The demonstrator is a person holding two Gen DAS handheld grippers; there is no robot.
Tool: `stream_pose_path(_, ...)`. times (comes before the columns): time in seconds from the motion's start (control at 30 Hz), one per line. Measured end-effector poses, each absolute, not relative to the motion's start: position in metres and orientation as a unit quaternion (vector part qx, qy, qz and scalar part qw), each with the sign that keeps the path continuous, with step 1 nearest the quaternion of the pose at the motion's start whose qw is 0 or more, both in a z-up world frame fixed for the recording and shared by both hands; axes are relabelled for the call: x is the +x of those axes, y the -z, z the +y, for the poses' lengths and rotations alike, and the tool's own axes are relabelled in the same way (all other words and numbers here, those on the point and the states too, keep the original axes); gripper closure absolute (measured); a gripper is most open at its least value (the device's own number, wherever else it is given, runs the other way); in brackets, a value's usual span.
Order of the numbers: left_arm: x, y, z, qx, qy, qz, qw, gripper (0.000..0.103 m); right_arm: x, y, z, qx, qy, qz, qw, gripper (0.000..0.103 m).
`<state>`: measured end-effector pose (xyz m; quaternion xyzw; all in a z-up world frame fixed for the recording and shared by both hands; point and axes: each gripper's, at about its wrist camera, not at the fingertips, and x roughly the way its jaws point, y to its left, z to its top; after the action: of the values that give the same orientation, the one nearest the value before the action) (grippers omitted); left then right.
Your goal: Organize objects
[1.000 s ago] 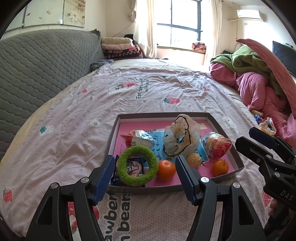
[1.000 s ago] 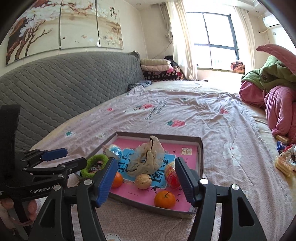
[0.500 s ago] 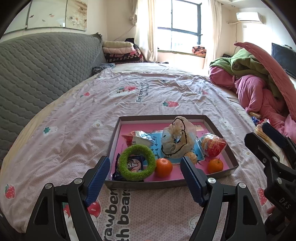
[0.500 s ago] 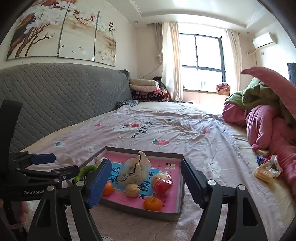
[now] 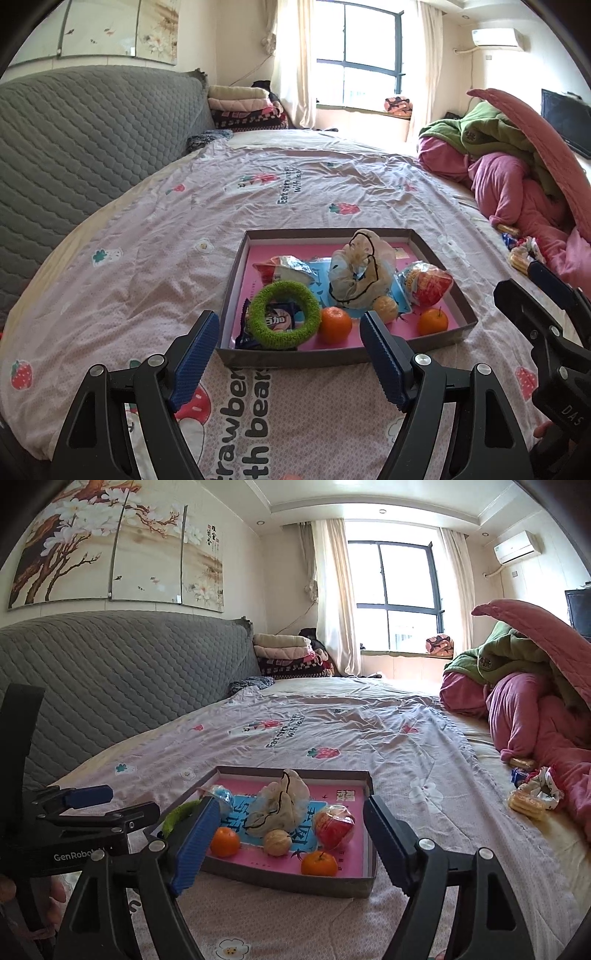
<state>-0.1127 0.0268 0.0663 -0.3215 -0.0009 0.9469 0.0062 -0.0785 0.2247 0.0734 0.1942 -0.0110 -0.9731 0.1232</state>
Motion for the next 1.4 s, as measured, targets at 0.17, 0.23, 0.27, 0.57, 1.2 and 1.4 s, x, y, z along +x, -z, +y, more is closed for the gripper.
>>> stream_pose_path(0.17, -0.106, -0.059, 0.025, -0.325, -0.946, -0.005, 0.012, 0.024, -0.067, -0.070, 0.220, 0.190, 0.974, -0.013, 0.119, 0.024)
stream_pose_path(0.23, -0.103, -0.056, 0.022, -0.326, -0.945, -0.010, 0.013, 0.024, -0.064, -0.069, 0.219, 0.191, 0.974, -0.013, 0.120, 0.024)
stream_pose_path(0.27, -0.101, -0.054, 0.022, -0.325, -0.945, -0.011, 0.013, 0.024, -0.062, -0.068, 0.217, 0.193, 0.974, -0.012, 0.119, 0.024)
stream_pose_path(0.57, -0.088, -0.032, 0.021, -0.330, -0.944, -0.002, 0.014, 0.024, -0.057, -0.045, 0.209, 0.232, 0.966, -0.009, 0.116, 0.024)
stream_pose_path(1.2, -0.075, -0.003, 0.012, -0.332, -0.943, -0.001, 0.010, 0.024, -0.043, -0.006, 0.202, 0.268, 0.958, -0.014, 0.103, 0.024)
stream_pose_path(1.4, -0.068, 0.004, 0.013, -0.327, -0.945, 0.001, 0.011, 0.024, -0.035, 0.002, 0.201, 0.258, 0.961, -0.011, 0.097, 0.024)
